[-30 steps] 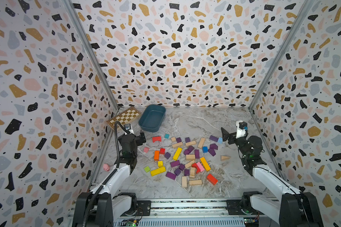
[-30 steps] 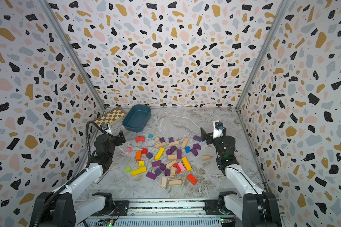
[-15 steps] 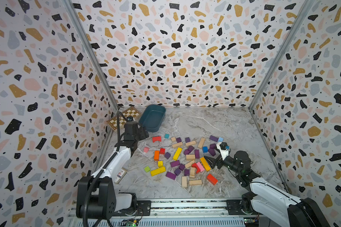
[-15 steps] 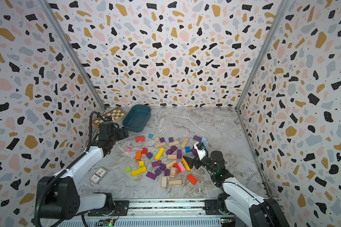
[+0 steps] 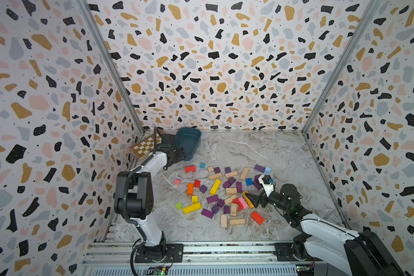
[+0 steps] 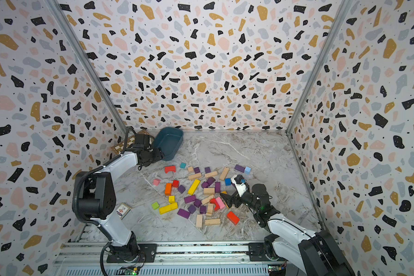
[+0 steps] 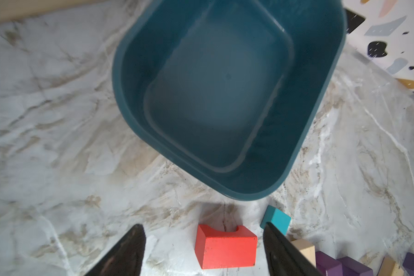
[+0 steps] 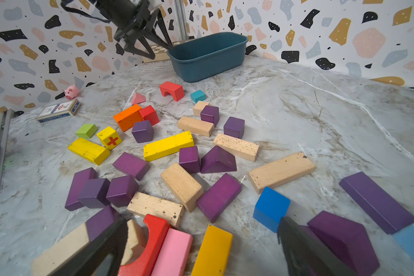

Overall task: Pick purple bricks into the storage bin
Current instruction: Adjust the storage box at the center of the board.

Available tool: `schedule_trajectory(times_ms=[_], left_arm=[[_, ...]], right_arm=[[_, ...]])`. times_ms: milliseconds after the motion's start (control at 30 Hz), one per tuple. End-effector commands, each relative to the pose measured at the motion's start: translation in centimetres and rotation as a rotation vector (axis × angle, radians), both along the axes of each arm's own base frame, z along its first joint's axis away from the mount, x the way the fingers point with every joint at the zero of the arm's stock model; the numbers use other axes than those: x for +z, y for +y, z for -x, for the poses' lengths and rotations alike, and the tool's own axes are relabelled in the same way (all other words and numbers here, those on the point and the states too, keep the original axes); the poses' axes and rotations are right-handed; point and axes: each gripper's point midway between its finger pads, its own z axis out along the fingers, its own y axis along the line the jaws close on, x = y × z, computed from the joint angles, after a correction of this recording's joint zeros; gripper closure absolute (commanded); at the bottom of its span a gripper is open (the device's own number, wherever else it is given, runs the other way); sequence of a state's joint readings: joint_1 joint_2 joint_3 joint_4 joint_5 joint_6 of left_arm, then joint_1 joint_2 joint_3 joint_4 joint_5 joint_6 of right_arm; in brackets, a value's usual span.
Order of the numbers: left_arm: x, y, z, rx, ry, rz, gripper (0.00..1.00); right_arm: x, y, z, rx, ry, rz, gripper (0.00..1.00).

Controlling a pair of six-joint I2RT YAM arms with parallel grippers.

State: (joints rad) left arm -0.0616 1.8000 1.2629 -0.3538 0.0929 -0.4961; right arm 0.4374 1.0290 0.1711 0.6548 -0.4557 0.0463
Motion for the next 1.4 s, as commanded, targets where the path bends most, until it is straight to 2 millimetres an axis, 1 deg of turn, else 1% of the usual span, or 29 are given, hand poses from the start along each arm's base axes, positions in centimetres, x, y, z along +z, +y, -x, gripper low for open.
schedule_trajectory(times_ms=[0,133,300,433,533,667,833,1033,1200,1367], left_arm=[[-0.1,-0.1,-0.4,0.021,0.035,0.024,0.26],[-0.6,0.5,-1.5,0.039,0.041,-0.011,0.27],[-0.8,0.7,-2.6,0.043,0.039,-0.029,0.30],[0.3,0.7,-3.2,0.042,-0.002,-0.023,0.33],[0.7,0.9,-3.4,0.053,-0.017,-0.032,0.33],[-0.1,1.1,-3.8,0.053,0.014,-0.038,0.33],[-1.6,1.0,-4.4,0.041,0.053,-0.047,0.40],[-2.9,1.1,-4.5,0.038,0.083,-0.055,0.44],[-3.5,0.9,-4.5,0.025,0.096,-0.051,0.55],[-3.3,0.7,-4.7,0.012,0.096,-0.049,0.63]], right_arm=[[0.7,0.1,-0.1,0.001,-0.032,-0.002,0.00],[0.6,0.2,-0.1,0.007,-0.030,0.000,0.00],[0.5,0.2,-0.1,0.009,-0.026,0.002,0.00],[0.4,0.2,-0.2,0.010,-0.020,0.003,0.00],[0.3,0.4,-0.2,0.016,-0.014,0.006,0.00],[0.2,0.5,-0.2,0.021,-0.009,0.008,0.00],[0.2,0.4,-0.3,0.020,-0.009,0.008,0.00],[0.1,0.5,-0.3,0.021,-0.003,0.010,0.00],[0.0,0.5,-0.3,0.022,0.001,0.013,0.00],[0.0,0.5,-0.4,0.022,0.003,0.013,0.00]])
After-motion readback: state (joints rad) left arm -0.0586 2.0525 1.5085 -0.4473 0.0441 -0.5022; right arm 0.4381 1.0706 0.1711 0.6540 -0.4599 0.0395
